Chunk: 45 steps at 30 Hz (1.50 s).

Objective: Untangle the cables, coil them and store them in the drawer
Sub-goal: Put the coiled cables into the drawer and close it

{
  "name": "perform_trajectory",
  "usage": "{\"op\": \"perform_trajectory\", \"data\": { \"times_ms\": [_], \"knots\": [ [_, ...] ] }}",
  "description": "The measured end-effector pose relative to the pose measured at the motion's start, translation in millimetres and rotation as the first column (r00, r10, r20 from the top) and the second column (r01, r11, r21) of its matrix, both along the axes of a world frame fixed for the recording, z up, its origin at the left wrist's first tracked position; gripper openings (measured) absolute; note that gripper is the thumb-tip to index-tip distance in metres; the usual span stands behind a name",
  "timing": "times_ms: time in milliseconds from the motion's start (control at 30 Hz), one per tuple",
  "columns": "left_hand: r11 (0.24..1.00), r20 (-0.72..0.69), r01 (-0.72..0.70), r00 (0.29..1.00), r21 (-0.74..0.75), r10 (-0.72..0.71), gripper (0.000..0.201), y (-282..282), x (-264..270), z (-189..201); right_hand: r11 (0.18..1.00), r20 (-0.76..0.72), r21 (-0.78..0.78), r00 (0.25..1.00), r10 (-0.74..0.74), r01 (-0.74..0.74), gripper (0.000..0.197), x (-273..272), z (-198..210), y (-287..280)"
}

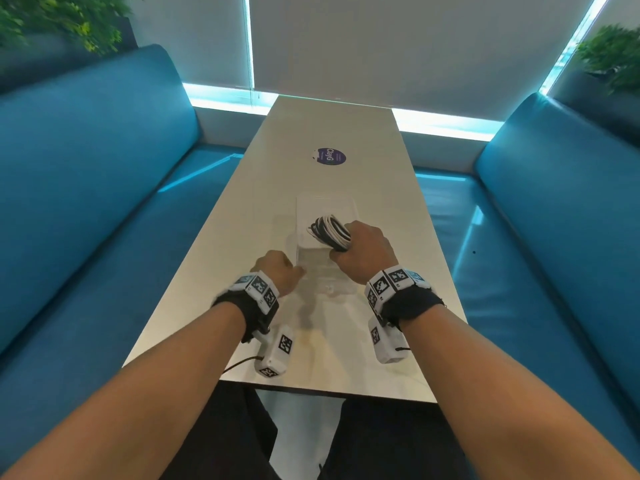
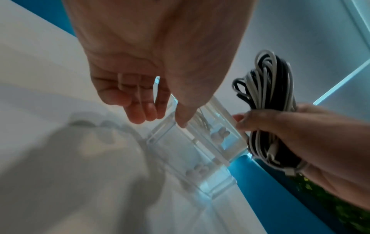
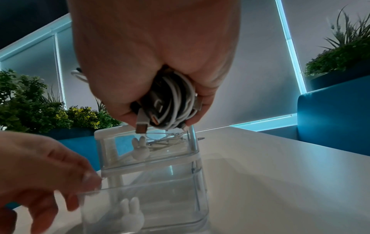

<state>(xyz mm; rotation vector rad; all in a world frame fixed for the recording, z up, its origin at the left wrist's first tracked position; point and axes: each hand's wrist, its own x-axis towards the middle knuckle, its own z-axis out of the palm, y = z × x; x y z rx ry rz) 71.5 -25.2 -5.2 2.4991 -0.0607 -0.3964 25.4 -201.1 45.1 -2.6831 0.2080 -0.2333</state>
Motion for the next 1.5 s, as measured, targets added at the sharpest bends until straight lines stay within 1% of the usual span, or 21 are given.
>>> {"op": "perform_trajectory", "data": {
  "times_ms": [67, 133, 267, 433, 500, 567, 600, 633, 667, 700, 733, 767, 833, 900, 967, 1033, 1133, 1200, 1300, 1433, 1500],
  "knots": [
    [0.999, -0.016, 0.038, 0.999, -0.005, -0.038, 0.024, -2, -3, -7, 1.000, -0.010, 0.005, 1.000, -0.003, 0.003, 0.025, -1, 0, 0],
    [0.994, -0.073, 0.112, 0.991, -0.005, -0.112, 0.021, 0, -3, -3, 1.000, -0.006, -0.003, 1.000, -0.003, 0.003, 0.026, -2, 0, 1],
    [0.952, -0.263, 0.294, 0.929, 0.090, -0.262, 0.031, 8, -3, 10, 1.000, 0.010, -0.014, 1.000, 0.018, -0.018, 0.026, -1, 3, 3],
    [0.895, -0.306, 0.400, 0.893, 0.196, -0.331, 0.041, 12, -5, 15, 0.999, 0.002, -0.020, 1.000, 0.027, -0.027, 0.025, -3, 4, 2],
    [0.910, -0.236, 0.365, 0.918, 0.195, -0.318, 0.043, 9, -8, 14, 0.999, 0.007, -0.020, 0.999, 0.033, -0.033, 0.024, -3, 6, 2],
    [0.963, -0.050, 0.232, 0.973, 0.134, -0.227, 0.044, 4, -7, 11, 0.999, 0.018, -0.037, 0.999, 0.041, -0.041, 0.022, -5, 6, 2],
    [0.988, 0.063, 0.144, 0.987, 0.062, -0.148, 0.048, 3, -7, 10, 0.997, 0.027, -0.055, 0.998, 0.050, -0.048, 0.021, -7, 6, 2],
    [0.996, 0.187, 0.087, 0.979, -0.013, -0.083, 0.058, 2, -6, 8, 0.996, 0.031, -0.074, 0.998, 0.061, -0.059, 0.019, -9, 5, 2],
    [0.995, 0.321, 0.094, 0.944, -0.035, -0.078, 0.070, 3, -4, 6, 0.993, 0.027, -0.089, 0.997, 0.075, -0.072, 0.018, -11, 5, 2],
    [0.989, 0.430, 0.150, 0.892, 0.011, -0.140, 0.081, 5, -3, 4, 0.991, 0.004, -0.101, 0.996, 0.085, -0.084, 0.018, -13, 4, 3],
    [0.966, 0.491, 0.229, 0.833, 0.116, -0.256, 0.089, 7, -2, 2, 0.988, -0.041, -0.122, 0.995, 0.095, -0.099, 0.019, -15, 3, 4],
    [0.926, 0.498, 0.304, 0.781, 0.223, -0.377, 0.094, 8, -3, 1, 0.981, -0.109, -0.156, 0.989, 0.101, -0.118, 0.023, -17, 1, 6],
    [0.859, 0.431, 0.395, 0.747, 0.325, -0.506, 0.093, 9, -1, -6, 0.954, -0.261, -0.250, 0.961, 0.096, -0.163, 0.035, -21, -4, 8],
    [0.855, 0.372, 0.439, 0.771, 0.276, -0.516, 0.096, 8, 2, -11, 0.912, -0.399, -0.348, 0.915, 0.066, -0.218, 0.042, -23, -8, 10],
    [0.863, 0.352, 0.457, 0.788, 0.218, -0.506, 0.098, 7, 5, -12, 0.901, -0.471, -0.363, 0.881, 0.044, -0.239, 0.045, -22, -11, 13],
    [0.865, 0.331, 0.457, 0.799, 0.206, -0.501, 0.097, 7, 7, -9, 0.903, -0.473, -0.365, 0.880, 0.030, -0.228, 0.044, -17, -12, 18],
    [0.859, 0.295, 0.460, 0.808, 0.225, -0.510, 0.096, 8, 8, -4, 0.906, -0.459, -0.366, 0.888, 0.022, -0.212, 0.034, -15, -11, 23],
    [0.858, 0.281, 0.469, 0.811, 0.210, -0.513, 0.097, 9, 8, -4, 0.864, -0.487, -0.412, 0.871, 0.059, -0.289, 0.027, -17, -8, 25],
    [0.866, 0.275, 0.473, 0.821, 0.165, -0.500, 0.098, 9, 7, -8, 0.815, -0.519, -0.441, 0.847, 0.110, -0.377, 0.032, -20, -6, 28],
    [0.869, 0.268, 0.482, 0.828, 0.108, -0.492, 0.100, 7, 7, -11, 0.813, -0.547, -0.455, 0.835, 0.066, -0.363, 0.029, -15, -8, 35],
    [0.872, 0.259, 0.480, 0.833, 0.098, -0.488, 0.103, 5, 8, -11, 0.824, -0.527, -0.458, 0.848, 0.051, -0.334, 0.025, -14, -12, 36]
  ]
}}
